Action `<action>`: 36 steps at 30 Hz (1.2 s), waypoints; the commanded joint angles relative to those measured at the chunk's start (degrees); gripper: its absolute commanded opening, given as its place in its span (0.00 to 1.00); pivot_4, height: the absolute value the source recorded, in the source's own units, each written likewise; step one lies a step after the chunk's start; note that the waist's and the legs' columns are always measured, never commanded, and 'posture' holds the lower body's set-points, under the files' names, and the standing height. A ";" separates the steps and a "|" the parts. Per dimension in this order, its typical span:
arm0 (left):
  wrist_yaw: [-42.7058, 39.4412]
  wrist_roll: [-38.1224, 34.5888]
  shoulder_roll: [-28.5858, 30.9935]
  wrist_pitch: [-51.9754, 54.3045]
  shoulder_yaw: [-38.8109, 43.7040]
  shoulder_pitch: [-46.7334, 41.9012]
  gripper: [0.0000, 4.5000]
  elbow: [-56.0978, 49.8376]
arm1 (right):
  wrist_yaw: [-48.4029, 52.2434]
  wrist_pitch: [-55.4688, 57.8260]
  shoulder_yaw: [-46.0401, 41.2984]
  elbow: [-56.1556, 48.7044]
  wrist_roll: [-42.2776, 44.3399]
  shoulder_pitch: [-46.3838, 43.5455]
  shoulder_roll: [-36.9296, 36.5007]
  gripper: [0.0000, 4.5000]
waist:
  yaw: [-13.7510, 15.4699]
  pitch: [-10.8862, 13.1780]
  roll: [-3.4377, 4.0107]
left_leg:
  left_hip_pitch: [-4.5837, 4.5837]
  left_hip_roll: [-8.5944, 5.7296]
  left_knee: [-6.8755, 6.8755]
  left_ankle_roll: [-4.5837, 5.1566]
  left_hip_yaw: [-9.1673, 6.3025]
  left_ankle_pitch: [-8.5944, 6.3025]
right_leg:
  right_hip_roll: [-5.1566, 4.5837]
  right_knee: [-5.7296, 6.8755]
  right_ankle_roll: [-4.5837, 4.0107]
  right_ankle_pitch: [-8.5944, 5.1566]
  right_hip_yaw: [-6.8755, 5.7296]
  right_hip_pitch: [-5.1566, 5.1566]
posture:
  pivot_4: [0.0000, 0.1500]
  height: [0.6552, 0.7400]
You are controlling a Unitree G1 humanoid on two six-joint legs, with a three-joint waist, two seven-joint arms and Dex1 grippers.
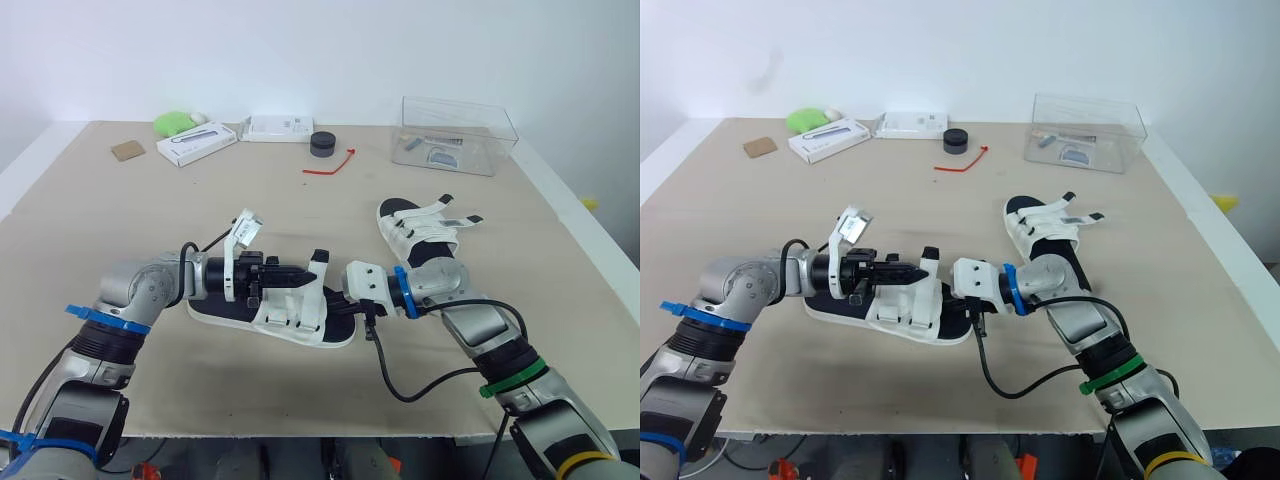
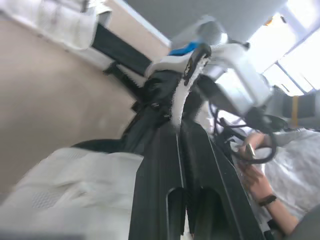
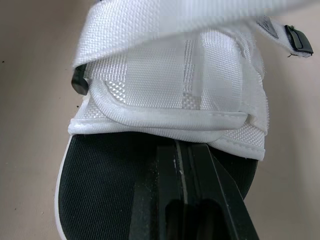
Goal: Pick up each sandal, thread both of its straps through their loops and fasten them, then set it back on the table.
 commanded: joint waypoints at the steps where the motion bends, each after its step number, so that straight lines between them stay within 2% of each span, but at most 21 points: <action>1: 0.31 2.07 -0.66 0.90 2.21 -2.05 0.02 3.21 | -0.19 1.83 1.60 2.08 -3.37 2.00 -1.87 0.00 | 0.02 0.00 0.00 | 0.00 -0.01 0.00 0.00 0.00 0.00 | -0.01 0.00 0.00 0.00 -0.01 0.01 | 1.00 1.00; 12: 0.92 12.16 -3.77 -2.19 0.93 -2.57 0.02 7.16 | -0.42 2.04 1.51 2.06 -3.43 1.83 -1.93 0.00 | 0.03 -0.01 -0.01 | 0.00 -0.06 0.05 -0.02 0.00 0.03 | -0.07 0.00 0.06 0.06 0.01 0.04 | 1.00 1.00; 14: 0.40 12.31 -3.73 -1.70 2.15 -2.68 0.14 7.48 | -0.42 1.76 1.57 2.32 -3.58 1.77 -2.00 0.00 | 0.03 -0.01 -0.01 | 0.01 -0.06 0.05 -0.05 0.01 0.05 | -0.08 0.00 0.06 0.09 0.02 0.04 | 1.00 1.00; 15: -0.15 12.52 -3.50 -1.65 2.44 -2.67 0.23 7.49 | -0.44 1.71 1.58 2.36 -3.61 1.76 -2.01 0.00 | 0.03 -0.01 -0.01 | 0.01 -0.06 0.06 -0.05 0.01 0.06 | -0.08 0.00 0.06 0.09 0.02 0.04 | 1.00 1.00; 16: -0.64 13.39 -3.13 -2.46 2.28 -2.61 0.26 7.48 | -0.47 1.71 1.60 2.40 -3.61 1.72 -1.98 0.00 | 0.02 -0.01 -0.01 | 0.01 -0.06 0.06 -0.05 0.02 0.06 | -0.08 0.00 0.07 0.11 0.02 0.03 | 1.00 1.00; 17: -0.97 14.29 -2.85 -3.34 2.15 -2.49 0.39 7.45 | -0.48 1.74 1.61 2.31 -3.59 1.75 -1.99 0.00 | 0.02 -0.01 -0.01 | 0.01 -0.06 0.05 -0.05 0.01 0.06 | -0.08 0.00 0.07 0.11 0.02 0.03 | 1.00 1.00; 19: -1.71 15.70 -2.25 -4.98 2.39 -2.80 0.47 8.21 | -0.50 1.73 1.64 2.20 -3.60 1.82 -1.98 0.00 | 0.02 -0.01 -0.01 | 0.00 -0.05 0.04 -0.05 0.01 0.05 | -0.07 0.00 0.06 0.09 0.02 0.02 | 1.00 1.00; 20: -2.13 16.81 -1.91 -7.06 2.78 -3.40 0.63 9.05 | -0.51 1.71 1.64 2.14 -3.60 1.89 -1.98 0.00 | 0.02 -0.01 -0.01 | 0.00 -0.05 0.03 -0.05 0.01 0.05 | -0.08 -0.01 0.05 0.09 0.02 0.02 | 1.00 1.00; 22: -2.65 17.99 -1.52 -9.86 3.88 -5.27 0.65 10.90 | -0.49 1.65 1.64 2.15 -3.63 1.94 -1.98 0.00 | 0.03 0.00 -0.02 | -0.01 -0.05 0.03 -0.04 0.01 0.05 | -0.08 0.00 0.05 0.08 0.01 0.02 | 1.00 1.00; 23: -2.72 18.53 -1.68 -11.70 4.70 -6.75 0.80 11.72 | -0.49 1.61 1.64 2.16 -3.65 1.96 -1.98 0.00 | 0.03 0.00 -0.02 | -0.03 -0.05 0.05 -0.05 0.00 0.06 | -0.08 -0.01 0.06 0.10 -0.01 0.01 | 1.00 1.00; 24: -2.87 18.86 -1.92 -12.93 5.31 -8.13 0.84 12.33 | -0.49 1.56 1.65 2.17 -3.66 1.97 -2.00 0.00 | 0.05 0.00 -0.02 | -0.04 -0.06 0.05 -0.05 0.00 0.06 | -0.08 -0.01 0.06 0.10 -0.01 0.01 | 1.00 1.00; 25: -3.06 19.27 -2.26 -14.09 5.74 -9.30 0.95 12.59 | -0.49 1.50 1.67 2.15 -3.69 2.02 -2.02 0.00 | 0.07 0.00 -0.04 | -0.05 -0.06 0.05 -0.05 -0.01 0.06 | -0.09 0.00 0.06 0.10 -0.02 0.01 | 1.00 1.00; 26: -3.09 19.44 -2.74 -14.80 6.13 -10.36 0.99 12.57 | -0.51 1.45 1.69 2.18 -3.71 2.02 -2.02 0.00 | 0.08 0.00 -0.04 | -0.07 -0.06 0.06 -0.06 -0.02 0.06 | -0.09 -0.01 0.06 0.10 -0.03 0.01 | 1.00 1.00; 32: -3.42 18.10 -6.58 -13.14 6.29 -13.07 0.99 7.01 | -0.75 1.27 1.71 2.34 -3.81 1.99 -1.79 0.00 | 0.02 -0.01 -0.05 | -0.06 -0.10 0.04 -0.05 0.06 0.04 | -0.13 -0.03 0.12 0.10 0.05 0.02 | 1.00 1.00; 36: -7.01 20.12 -7.57 -12.85 1.91 -11.15 0.99 5.25 | -1.13 1.29 1.83 1.99 -3.81 2.34 -1.68 0.00 | 0.00 -0.01 -0.04 | -0.06 -0.09 0.05 -0.05 0.05 0.05 | -0.10 -0.02 0.13 0.11 0.05 0.00 | 1.00 1.00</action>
